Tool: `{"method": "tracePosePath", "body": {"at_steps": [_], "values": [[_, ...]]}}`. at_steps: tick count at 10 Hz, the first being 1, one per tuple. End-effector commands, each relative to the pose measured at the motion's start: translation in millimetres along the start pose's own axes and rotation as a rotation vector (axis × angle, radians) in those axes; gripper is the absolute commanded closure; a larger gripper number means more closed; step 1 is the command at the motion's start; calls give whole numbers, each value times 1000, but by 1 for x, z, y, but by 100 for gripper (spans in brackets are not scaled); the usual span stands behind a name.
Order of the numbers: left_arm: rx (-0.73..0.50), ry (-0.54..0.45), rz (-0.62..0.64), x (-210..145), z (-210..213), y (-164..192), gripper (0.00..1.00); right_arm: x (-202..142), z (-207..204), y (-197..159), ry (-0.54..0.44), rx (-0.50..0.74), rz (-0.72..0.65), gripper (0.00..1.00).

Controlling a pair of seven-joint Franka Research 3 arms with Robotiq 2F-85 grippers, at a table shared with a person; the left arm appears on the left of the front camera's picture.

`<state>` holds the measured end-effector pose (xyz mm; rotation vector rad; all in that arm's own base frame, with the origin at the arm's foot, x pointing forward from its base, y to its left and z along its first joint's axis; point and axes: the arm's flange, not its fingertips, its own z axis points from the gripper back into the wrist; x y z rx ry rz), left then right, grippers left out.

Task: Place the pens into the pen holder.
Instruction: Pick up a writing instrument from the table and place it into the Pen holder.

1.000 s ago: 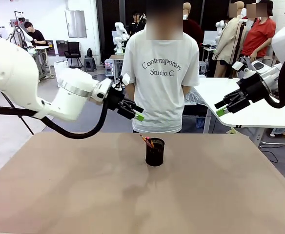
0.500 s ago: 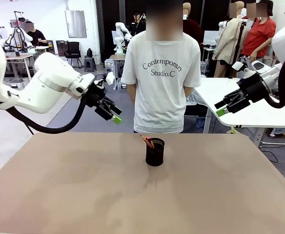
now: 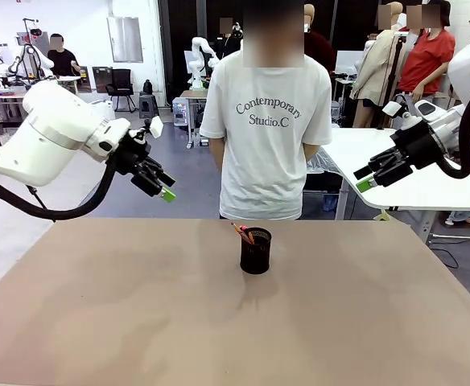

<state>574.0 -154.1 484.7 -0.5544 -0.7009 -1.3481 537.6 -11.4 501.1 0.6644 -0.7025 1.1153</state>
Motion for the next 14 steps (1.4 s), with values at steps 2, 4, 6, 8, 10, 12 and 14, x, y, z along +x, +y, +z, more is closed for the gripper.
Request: {"method": "tracePosePath", "body": {"at_steps": [2, 4, 6, 8, 10, 12, 14], "values": [[32, 27, 6, -7, 8, -8, 0, 2, 1, 1, -1, -2, -5, 0], [34, -7, 10, -12, 11, -4, 0, 2, 1, 1, -1, -2, -5, 0], [17, 9, 3, -4, 9, -1, 0, 2, 1, 1, -1, -2, -5, 0], [17, 9, 3, -4, 9, -1, 0, 2, 1, 1, -1, -2, -5, 0], [17, 9, 3, -4, 9, -1, 0, 2, 1, 1, -1, -2, -5, 0], [17, 9, 3, -4, 9, -1, 0, 2, 1, 1, -1, -2, -5, 0], [17, 9, 3, -4, 9, -1, 0, 2, 1, 1, -1, -2, -5, 0]]}}
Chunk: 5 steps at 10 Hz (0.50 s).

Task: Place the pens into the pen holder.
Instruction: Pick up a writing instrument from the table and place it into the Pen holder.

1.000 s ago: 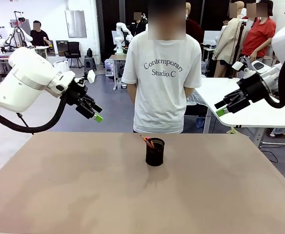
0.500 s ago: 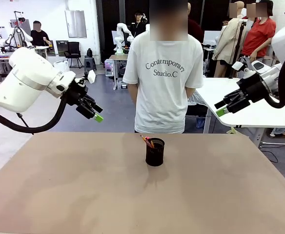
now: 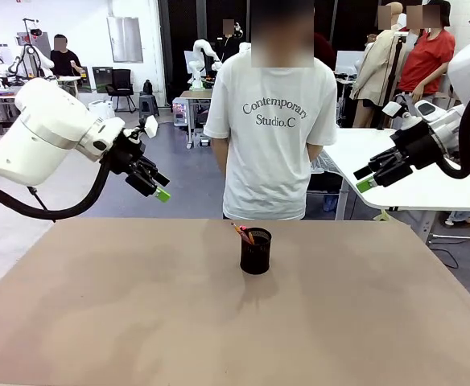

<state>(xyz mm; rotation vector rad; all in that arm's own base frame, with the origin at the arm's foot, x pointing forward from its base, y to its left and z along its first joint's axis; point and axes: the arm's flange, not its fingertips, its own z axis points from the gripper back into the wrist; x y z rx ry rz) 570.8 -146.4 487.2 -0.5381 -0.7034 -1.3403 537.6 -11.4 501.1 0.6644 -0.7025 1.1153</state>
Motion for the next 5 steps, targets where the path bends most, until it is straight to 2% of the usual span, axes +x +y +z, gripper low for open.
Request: {"method": "tracePosePath", "body": {"at_steps": [1, 5], "values": [[2, 2, 0, 0, 1, 1, 0, 2, 1, 1, -1, -2, -5, 0], [2, 2, 0, 0, 1, 1, 0, 2, 1, 1, -1, -2, -5, 0]]}}
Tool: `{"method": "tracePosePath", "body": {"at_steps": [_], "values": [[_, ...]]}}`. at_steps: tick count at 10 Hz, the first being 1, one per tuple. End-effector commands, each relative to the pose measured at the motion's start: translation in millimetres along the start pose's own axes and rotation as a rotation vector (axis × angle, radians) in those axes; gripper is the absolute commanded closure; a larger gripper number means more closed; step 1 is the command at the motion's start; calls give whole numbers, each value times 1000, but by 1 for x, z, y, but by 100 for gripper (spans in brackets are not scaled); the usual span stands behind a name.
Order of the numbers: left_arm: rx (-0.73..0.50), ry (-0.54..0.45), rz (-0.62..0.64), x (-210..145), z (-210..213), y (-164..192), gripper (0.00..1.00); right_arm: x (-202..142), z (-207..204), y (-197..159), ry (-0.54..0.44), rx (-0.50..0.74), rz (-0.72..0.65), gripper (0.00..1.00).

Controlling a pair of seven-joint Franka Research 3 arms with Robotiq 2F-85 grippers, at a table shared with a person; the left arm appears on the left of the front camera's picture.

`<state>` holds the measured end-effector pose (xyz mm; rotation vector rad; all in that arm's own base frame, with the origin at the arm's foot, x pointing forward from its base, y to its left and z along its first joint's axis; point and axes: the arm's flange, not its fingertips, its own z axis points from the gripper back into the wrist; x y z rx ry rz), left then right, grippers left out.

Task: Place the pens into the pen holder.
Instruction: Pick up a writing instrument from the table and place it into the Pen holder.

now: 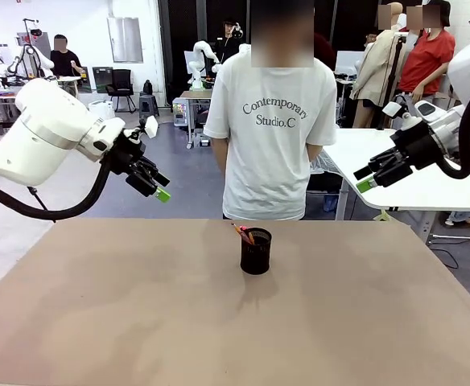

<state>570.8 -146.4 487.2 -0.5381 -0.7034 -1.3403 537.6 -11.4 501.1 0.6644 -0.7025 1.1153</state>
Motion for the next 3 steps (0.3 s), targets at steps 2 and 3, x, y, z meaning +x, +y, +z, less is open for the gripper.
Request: {"method": "tracePosePath", "body": {"at_steps": [2, 3], "values": [[2, 2, 0, 0, 1, 1, 0, 2, 1, 1, -1, -2, -5, 0], [2, 2, 0, 0, 1, 1, 0, 2, 1, 1, -1, -2, -5, 0]]}}
